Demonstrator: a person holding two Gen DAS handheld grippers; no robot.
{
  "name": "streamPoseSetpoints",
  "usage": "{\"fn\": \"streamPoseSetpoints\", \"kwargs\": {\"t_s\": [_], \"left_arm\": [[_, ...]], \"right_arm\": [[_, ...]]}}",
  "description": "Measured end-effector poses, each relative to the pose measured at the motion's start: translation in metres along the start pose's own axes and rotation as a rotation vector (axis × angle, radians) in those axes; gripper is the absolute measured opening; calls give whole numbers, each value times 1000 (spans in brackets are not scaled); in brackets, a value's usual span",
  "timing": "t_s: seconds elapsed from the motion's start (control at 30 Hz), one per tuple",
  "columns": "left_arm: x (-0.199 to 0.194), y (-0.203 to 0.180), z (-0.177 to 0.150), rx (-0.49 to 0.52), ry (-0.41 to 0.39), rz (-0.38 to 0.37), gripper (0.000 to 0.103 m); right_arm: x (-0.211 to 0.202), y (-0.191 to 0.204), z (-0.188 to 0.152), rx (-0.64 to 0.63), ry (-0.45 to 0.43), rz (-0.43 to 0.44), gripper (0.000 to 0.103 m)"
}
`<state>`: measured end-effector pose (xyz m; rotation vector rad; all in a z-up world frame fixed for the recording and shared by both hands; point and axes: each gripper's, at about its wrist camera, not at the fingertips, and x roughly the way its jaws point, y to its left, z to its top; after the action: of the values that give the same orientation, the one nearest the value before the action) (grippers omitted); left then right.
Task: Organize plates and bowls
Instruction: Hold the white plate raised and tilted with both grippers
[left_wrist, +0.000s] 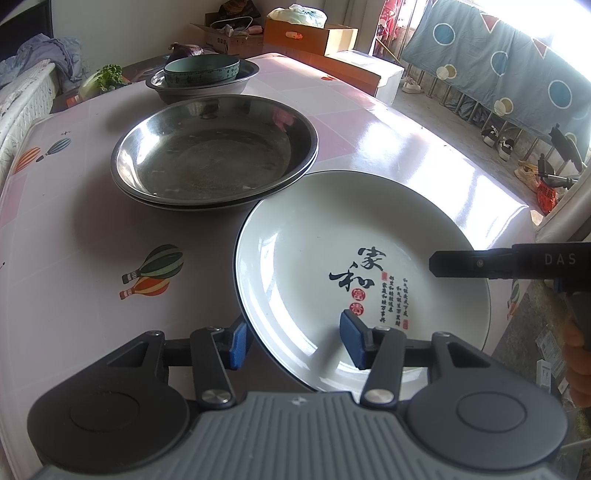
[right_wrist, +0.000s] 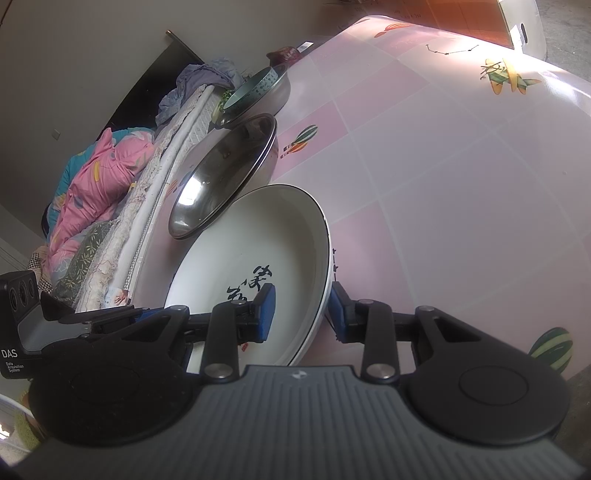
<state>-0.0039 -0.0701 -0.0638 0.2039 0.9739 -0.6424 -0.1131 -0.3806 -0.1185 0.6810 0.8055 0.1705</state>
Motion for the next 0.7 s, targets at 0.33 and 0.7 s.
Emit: {"fn": "streamPoseSetpoints", "kwargs": {"t_s": [0.33,0.7], "left_arm": [[0,0,0,0,0,0,51],[0,0,0,0,0,0,52]], "right_arm": [[0,0,0,0,0,0,31],[0,0,0,0,0,0,31]]}}
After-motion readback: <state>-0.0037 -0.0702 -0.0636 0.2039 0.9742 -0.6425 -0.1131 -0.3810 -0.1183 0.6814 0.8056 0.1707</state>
